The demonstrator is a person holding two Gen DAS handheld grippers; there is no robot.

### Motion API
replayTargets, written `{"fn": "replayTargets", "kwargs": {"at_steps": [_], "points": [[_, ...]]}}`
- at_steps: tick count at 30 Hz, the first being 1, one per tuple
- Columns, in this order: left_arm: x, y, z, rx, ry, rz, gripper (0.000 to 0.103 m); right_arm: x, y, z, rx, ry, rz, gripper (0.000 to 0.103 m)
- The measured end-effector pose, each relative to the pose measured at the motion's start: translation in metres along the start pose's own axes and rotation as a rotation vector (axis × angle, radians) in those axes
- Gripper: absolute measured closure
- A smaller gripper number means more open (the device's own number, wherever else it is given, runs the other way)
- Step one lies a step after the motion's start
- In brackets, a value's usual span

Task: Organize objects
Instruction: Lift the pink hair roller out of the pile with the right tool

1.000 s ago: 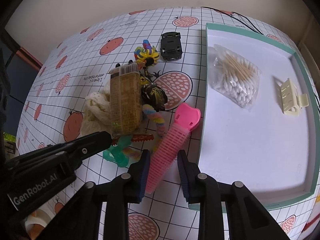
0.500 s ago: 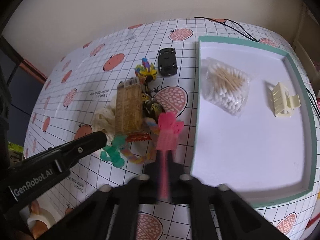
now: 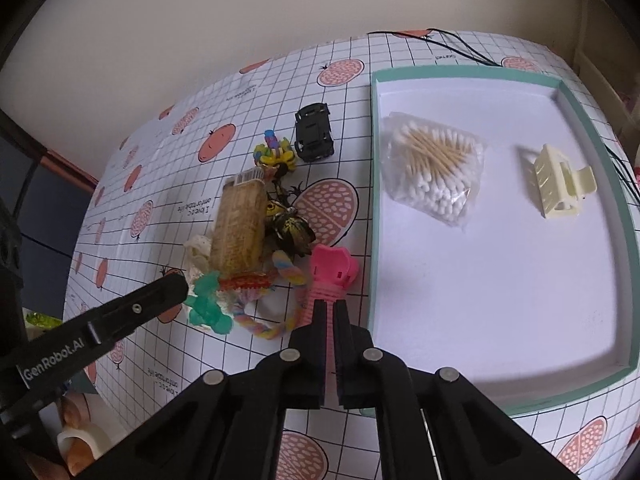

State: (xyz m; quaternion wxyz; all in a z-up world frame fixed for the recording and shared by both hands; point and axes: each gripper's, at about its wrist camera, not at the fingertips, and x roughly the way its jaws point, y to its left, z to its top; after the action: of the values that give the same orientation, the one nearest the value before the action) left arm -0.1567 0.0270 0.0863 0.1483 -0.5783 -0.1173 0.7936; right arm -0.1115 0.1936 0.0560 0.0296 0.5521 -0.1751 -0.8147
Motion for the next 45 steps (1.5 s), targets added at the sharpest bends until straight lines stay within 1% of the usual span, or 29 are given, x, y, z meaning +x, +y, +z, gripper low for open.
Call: {"fn": "replayTargets", "kwargs": {"at_steps": [1, 3, 5, 8, 14, 18, 24, 27, 37, 40, 45], "points": [[0.000, 0.000, 0.000, -0.002, -0.001, -0.001, 0.098, 0.002, 0.002, 0.000, -0.005, 0.005, 0.008, 0.094], [-0.001, 0.002, 0.000, -0.007, -0.003, -0.003, 0.098, 0.003, 0.005, -0.001, -0.017, 0.009, 0.000, 0.080], [-0.002, 0.002, 0.000, -0.007, -0.003, -0.004, 0.098, 0.007, 0.010, -0.002, -0.033, 0.017, -0.005, 0.077], [-0.002, 0.001, 0.001, -0.006, -0.006, -0.006, 0.098, 0.013, 0.016, -0.003, -0.051, 0.032, -0.014, 0.077], [0.000, 0.001, 0.001, -0.004, 0.003, -0.006, 0.098, 0.028, 0.027, -0.009, -0.113, 0.063, -0.087, 0.077], [0.003, 0.002, 0.000, -0.003, 0.012, 0.001, 0.098, 0.031, 0.029, -0.010, -0.124, 0.067, -0.101, 0.075], [0.006, 0.002, -0.001, 0.001, 0.021, 0.007, 0.098, 0.034, 0.029, -0.009, -0.128, 0.072, -0.099, 0.075], [0.007, 0.001, -0.002, 0.004, 0.025, 0.009, 0.098, 0.036, 0.026, -0.010, -0.113, 0.082, -0.080, 0.075], [0.010, 0.001, -0.002, 0.007, 0.037, 0.019, 0.098, 0.042, 0.029, -0.012, -0.110, 0.088, -0.103, 0.073], [0.008, 0.000, -0.002, 0.009, 0.033, 0.020, 0.098, 0.040, 0.029, -0.012, -0.117, 0.090, -0.108, 0.076], [-0.001, 0.000, 0.000, 0.012, 0.016, 0.011, 0.098, 0.033, 0.029, -0.011, -0.097, 0.066, -0.092, 0.077]]}}
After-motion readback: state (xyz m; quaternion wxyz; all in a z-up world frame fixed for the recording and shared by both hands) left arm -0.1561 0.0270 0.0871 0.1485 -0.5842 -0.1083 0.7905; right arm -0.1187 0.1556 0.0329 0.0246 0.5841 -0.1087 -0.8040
